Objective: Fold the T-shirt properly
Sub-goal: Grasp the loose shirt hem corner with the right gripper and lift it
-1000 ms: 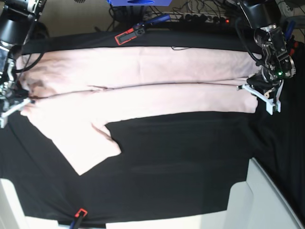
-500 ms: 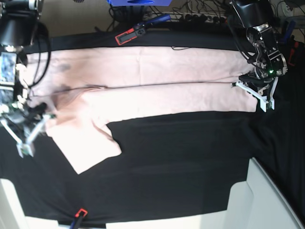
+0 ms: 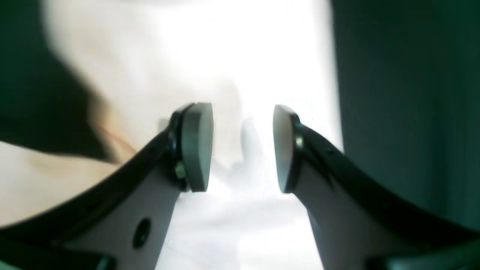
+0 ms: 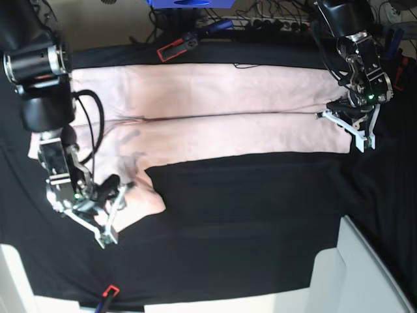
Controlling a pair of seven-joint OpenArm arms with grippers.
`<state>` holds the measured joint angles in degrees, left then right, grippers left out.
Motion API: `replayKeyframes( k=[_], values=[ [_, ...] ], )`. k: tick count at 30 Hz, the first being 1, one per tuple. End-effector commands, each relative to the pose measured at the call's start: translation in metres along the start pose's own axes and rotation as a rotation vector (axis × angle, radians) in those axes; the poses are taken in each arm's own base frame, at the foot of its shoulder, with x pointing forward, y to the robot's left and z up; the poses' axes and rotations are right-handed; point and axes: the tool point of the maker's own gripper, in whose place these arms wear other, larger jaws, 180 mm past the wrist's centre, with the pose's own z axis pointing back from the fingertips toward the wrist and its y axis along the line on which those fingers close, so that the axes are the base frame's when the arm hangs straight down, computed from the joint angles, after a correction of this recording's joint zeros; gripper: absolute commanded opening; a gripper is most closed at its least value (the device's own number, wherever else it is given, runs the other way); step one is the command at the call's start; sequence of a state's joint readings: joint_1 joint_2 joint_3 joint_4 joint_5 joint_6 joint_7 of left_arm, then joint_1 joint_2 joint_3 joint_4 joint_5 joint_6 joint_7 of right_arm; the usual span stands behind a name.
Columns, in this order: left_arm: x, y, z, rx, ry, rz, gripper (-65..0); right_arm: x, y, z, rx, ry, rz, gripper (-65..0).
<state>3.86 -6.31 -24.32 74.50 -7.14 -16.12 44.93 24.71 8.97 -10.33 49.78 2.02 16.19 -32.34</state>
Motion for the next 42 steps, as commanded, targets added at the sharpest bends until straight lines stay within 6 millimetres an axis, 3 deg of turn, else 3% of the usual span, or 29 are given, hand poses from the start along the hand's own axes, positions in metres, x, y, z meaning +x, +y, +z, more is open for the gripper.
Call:
replayKeyframes(
  k=[1, 5, 10, 14, 19, 21, 24, 25, 36, 42],
  values=[
    [0.014, 0.006, 0.003, 0.016, -0.038, -0.005, -65.0, 0.029, -0.039, 0.007, -0.079, -0.051, -0.015, -39.9],
    [0.013, 0.006, 0.003, 0.015, -0.036, -0.004, -65.0, 0.0, -0.051, -0.014, -0.061, 0.043, -0.107, -39.9],
    [0.013, 0.006, 0.003, 0.014, -0.035, -0.003, -65.0, -0.029, -0.041, -0.027, -0.036, 0.061, -0.141, -39.8],
    [0.015, 0.006, 0.004, 0.015, -0.041, -0.004, -65.0, -0.026, -0.025, -0.032, -0.009, 0.049, -0.143, -39.3],
    [0.014, 0.006, 0.003, 0.014, -0.038, -0.003, -65.0, -0.027, -0.024, -0.032, -0.009, 0.053, -0.143, -40.2],
    [0.014, 0.006, 0.003, 0.014, -0.037, -0.003, -65.0, -0.029, -0.024, -0.032, -0.008, 0.056, -0.144, -45.3],
    [0.013, 0.006, 0.003, 0.014, -0.035, -0.003, -65.0, -0.041, -0.021, -0.033, -0.009, 0.074, -0.155, -62.5],
    [0.014, 0.006, 0.003, 0.015, -0.037, -0.003, -65.0, -0.041, -0.022, -0.032, -0.011, 0.074, -0.155, -65.0],
    [0.013, 0.005, 0.003, 0.013, -0.035, -0.002, -65.0, -0.053, -0.023, -0.032, -0.015, 0.085, -0.154, -64.7],
    [0.012, 0.006, 0.003, 0.015, -0.034, -0.003, -65.0, -0.033, -0.035, -0.009, -0.069, -0.068, -0.162, -64.7]
  ],
)
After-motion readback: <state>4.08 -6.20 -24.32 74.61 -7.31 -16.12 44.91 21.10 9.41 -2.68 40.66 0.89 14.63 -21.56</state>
